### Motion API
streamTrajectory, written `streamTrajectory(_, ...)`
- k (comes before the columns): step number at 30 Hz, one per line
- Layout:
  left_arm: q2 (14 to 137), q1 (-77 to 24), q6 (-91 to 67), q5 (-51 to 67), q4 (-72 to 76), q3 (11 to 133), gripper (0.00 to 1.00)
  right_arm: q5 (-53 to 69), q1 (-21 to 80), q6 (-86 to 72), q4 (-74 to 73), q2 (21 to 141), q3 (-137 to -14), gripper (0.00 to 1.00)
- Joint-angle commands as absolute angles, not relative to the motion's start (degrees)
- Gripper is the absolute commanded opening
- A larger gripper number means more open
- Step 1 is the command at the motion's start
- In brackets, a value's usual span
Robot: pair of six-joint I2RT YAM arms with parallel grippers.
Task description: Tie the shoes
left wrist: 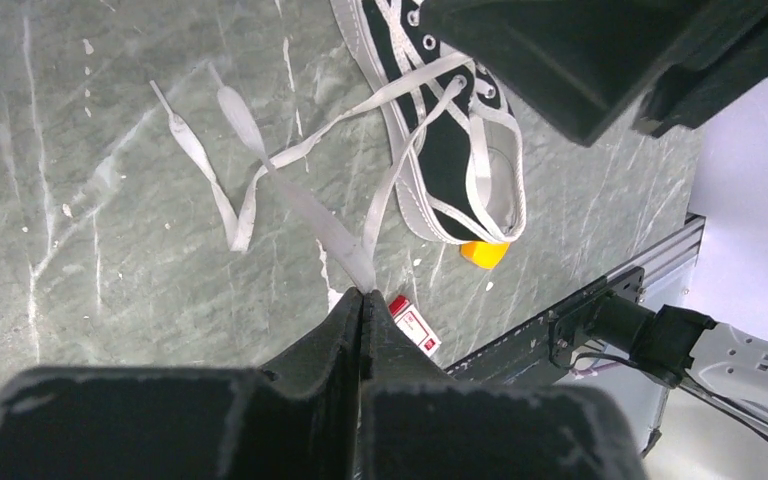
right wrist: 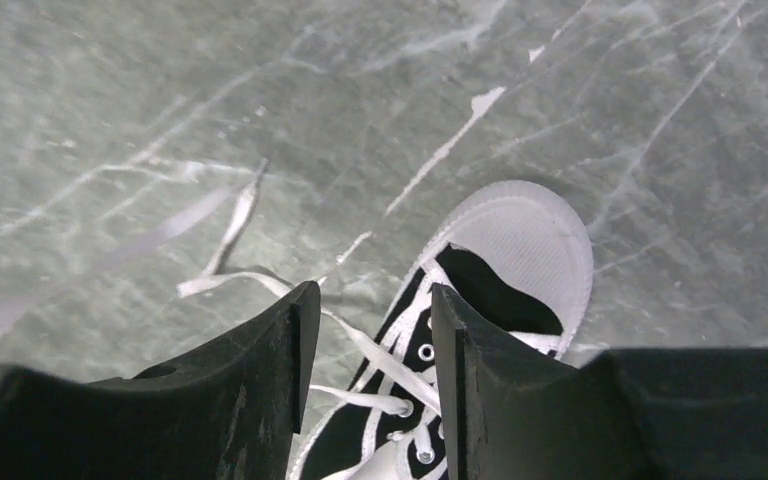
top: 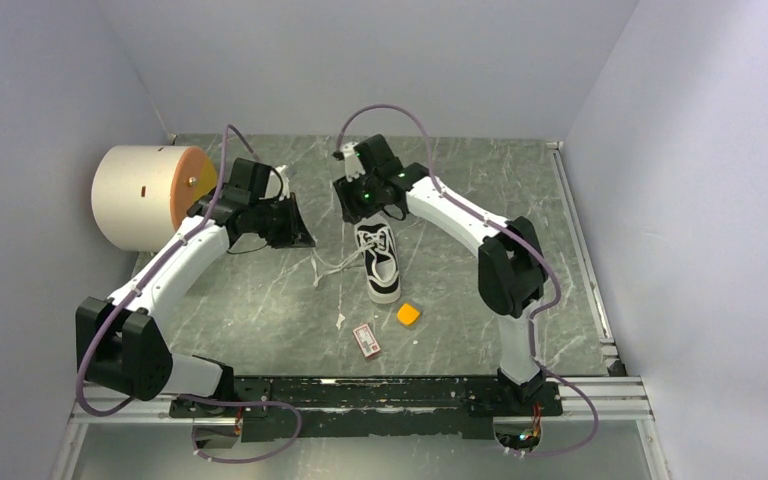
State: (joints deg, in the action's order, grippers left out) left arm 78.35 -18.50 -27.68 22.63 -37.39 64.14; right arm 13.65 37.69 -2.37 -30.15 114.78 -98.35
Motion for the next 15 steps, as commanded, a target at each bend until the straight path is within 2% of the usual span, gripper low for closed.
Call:
streamTrajectory(1, 78.6, -18.7, -26.0, 23.4, -37.0, 63.5, 0.05, 0.3, 39.7, 2.9, -39.8, 118.5, -100.1, 0.48)
streamTrajectory(6, 78.9, -18.7, -25.2, 24.3, -36.0, 62.0, 0.05, -0.4, 39.2, 4.1, -37.7, 114.9, -95.1, 0.48)
streamTrajectory(10, 80.0, -18.7, -24.3, 24.9, -36.2, 63.3, 0.05, 4.1, 38.5, 4.0, -38.1, 114.5, -92.9, 0.41)
streamTrajectory(15, 81.7, -18.7, -22.4, 25.0, -37.2, 65.8, 0.05, 7.8, 37.3, 2.2, -36.1, 113.9, -90.5, 0.38)
